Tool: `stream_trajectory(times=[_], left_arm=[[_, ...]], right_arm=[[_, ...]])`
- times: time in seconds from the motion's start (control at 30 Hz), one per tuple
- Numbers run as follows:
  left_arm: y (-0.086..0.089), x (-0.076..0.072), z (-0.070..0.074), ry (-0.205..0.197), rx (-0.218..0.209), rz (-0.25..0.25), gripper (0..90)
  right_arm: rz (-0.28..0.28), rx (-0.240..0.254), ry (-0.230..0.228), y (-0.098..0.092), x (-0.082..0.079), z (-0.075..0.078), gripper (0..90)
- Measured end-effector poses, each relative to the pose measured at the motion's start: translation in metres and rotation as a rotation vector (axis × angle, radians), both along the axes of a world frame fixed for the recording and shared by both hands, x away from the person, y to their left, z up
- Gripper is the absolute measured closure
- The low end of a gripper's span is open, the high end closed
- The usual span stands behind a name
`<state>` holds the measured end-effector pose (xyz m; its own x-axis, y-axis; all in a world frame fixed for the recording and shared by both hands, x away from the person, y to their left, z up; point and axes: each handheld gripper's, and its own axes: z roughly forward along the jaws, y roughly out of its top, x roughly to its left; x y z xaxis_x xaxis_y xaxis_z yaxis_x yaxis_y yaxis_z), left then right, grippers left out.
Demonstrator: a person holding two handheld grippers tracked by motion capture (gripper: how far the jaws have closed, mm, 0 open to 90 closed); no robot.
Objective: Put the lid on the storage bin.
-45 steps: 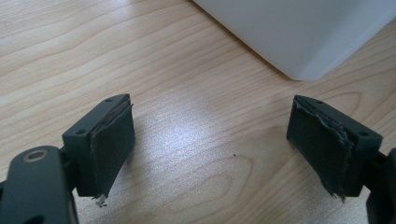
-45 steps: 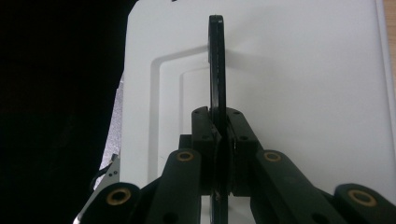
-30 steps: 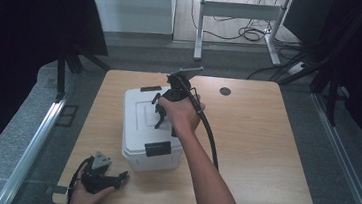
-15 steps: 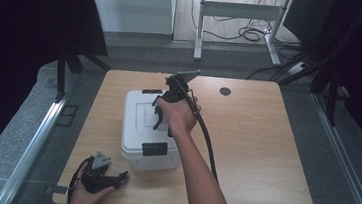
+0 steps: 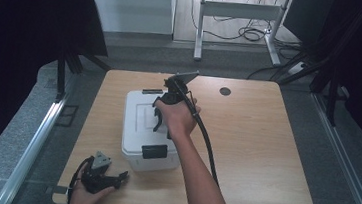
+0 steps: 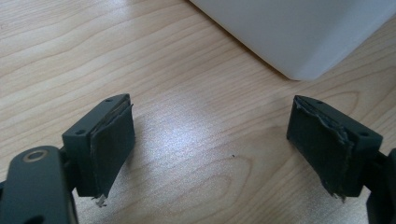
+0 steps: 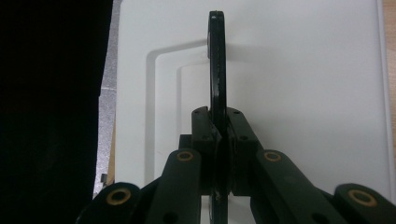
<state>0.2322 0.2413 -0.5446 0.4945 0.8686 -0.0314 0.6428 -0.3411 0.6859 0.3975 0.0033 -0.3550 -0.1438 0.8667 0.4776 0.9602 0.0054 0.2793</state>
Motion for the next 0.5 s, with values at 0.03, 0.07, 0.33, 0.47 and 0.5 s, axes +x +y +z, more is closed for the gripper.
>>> stream_trajectory(times=[0.03, 0.07, 0.33, 0.47, 0.5], left_arm=[[0.0, 0.0, 0.0, 0.0, 0.0, 0.0, 15.0], [0.0, 0.0, 0.0, 0.0, 0.0, 0.0, 15.0], [0.0, 0.0001, 0.0, 0.0, 0.001, 0.0, 15.0], [-0.0001, 0.0001, 0.0, 0.0, 0.0, 0.0, 15.0], [-0.0001, 0.0001, 0.0, 0.0, 0.0, -0.001, 15.0]], right_arm=[[0.002, -0.008, 0.005, 0.0015, -0.0008, -0.0017, 84.3], [0.001, -0.015, 0.004, 0.0032, -0.0016, -0.0037, 84.3], [-0.004, -0.004, 0.003, -0.0006, -0.002, -0.0073, 84.1], [-0.002, -0.008, -0.003, -0.0003, -0.0026, -0.0072, 84.0], [0.003, -0.016, -0.01, 0.0011, -0.0036, -0.0057, 84.1]])
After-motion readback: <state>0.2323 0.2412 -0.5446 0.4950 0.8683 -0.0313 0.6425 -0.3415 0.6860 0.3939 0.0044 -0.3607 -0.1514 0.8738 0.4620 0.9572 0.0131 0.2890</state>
